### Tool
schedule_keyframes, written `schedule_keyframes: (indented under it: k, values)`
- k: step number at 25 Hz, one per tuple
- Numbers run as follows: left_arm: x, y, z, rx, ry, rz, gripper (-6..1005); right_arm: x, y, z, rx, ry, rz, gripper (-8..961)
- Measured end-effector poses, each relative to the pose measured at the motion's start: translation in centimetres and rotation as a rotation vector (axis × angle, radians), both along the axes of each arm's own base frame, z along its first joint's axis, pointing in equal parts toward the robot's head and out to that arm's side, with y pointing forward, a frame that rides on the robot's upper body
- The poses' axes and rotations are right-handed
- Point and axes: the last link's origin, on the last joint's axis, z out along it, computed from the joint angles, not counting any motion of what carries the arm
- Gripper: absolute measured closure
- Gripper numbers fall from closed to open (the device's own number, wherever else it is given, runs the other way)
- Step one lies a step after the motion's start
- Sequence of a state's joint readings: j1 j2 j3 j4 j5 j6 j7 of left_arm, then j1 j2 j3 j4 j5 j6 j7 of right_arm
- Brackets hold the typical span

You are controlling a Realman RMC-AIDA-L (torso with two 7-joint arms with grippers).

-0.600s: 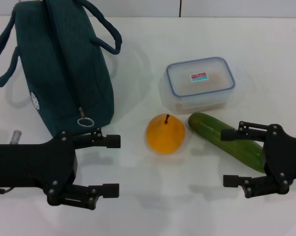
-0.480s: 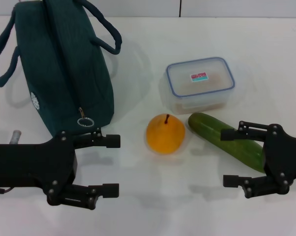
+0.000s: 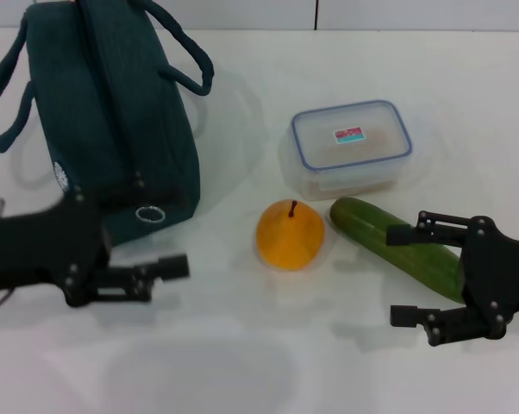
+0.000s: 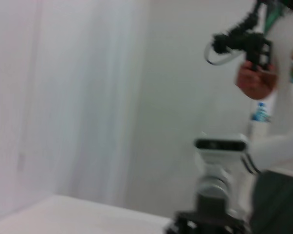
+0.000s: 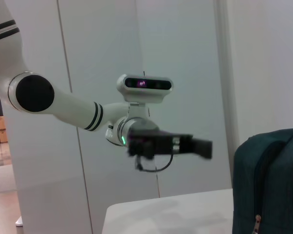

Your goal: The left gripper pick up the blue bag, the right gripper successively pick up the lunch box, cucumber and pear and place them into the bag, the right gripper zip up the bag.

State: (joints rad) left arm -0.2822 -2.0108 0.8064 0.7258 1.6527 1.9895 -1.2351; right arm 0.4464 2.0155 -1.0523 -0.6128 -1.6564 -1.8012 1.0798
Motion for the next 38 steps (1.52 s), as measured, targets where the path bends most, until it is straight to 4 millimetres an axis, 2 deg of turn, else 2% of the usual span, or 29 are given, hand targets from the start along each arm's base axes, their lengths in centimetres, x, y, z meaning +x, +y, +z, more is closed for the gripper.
schedule_keyframes:
  k: [4, 10, 15, 19, 22, 24, 30, 34, 38]
  values:
    - [-0.4, 0.9, 2.0, 0.092, -0.077, 0.095, 126, 0.0, 0.0, 0.0, 0.0, 0.0, -0.004, 86]
    - [-1.4, 3.7, 7.6, 0.229, -0.226, 0.346, 126, 0.2, 0.0, 0.0, 0.015, 0.004, -0.015, 86]
    - [-1.6, 7.1, 11.8, 0.288, -0.211, 0.559, 127, 0.4, -0.1, -0.3, 0.02, 0.008, -0.011, 87]
    - [-0.8, 9.8, 13.9, 0.212, -0.138, 0.73, 127, 0.5, -0.1, -0.4, 0.029, 0.007, -0.011, 87]
    - [0.2, 11.3, 14.0, 0.129, -0.007, 0.85, 127, 0.6, 0.0, -0.4, 0.037, 0.004, -0.017, 87]
    - [1.2, 11.9, 13.2, 0.085, 0.114, 0.926, 127, 0.7, 0.1, -0.4, 0.043, 0.0, -0.021, 88]
    - [3.7, 12.3, 11.8, 0.087, 0.297, 1.02, 128, 0.7, 0.2, -0.4, 0.045, -0.003, -0.022, 88]
    - [4.0, 12.1, 11.3, 0.11, 0.356, 1.055, 128, 0.9, 0.0, -0.4, 0.046, -0.002, -0.026, 89]
    - [3.5, 12.0, 11.0, 0.112, 0.388, 1.084, 129, 1.0, -0.2, -0.5, 0.046, 0.002, -0.025, 89]
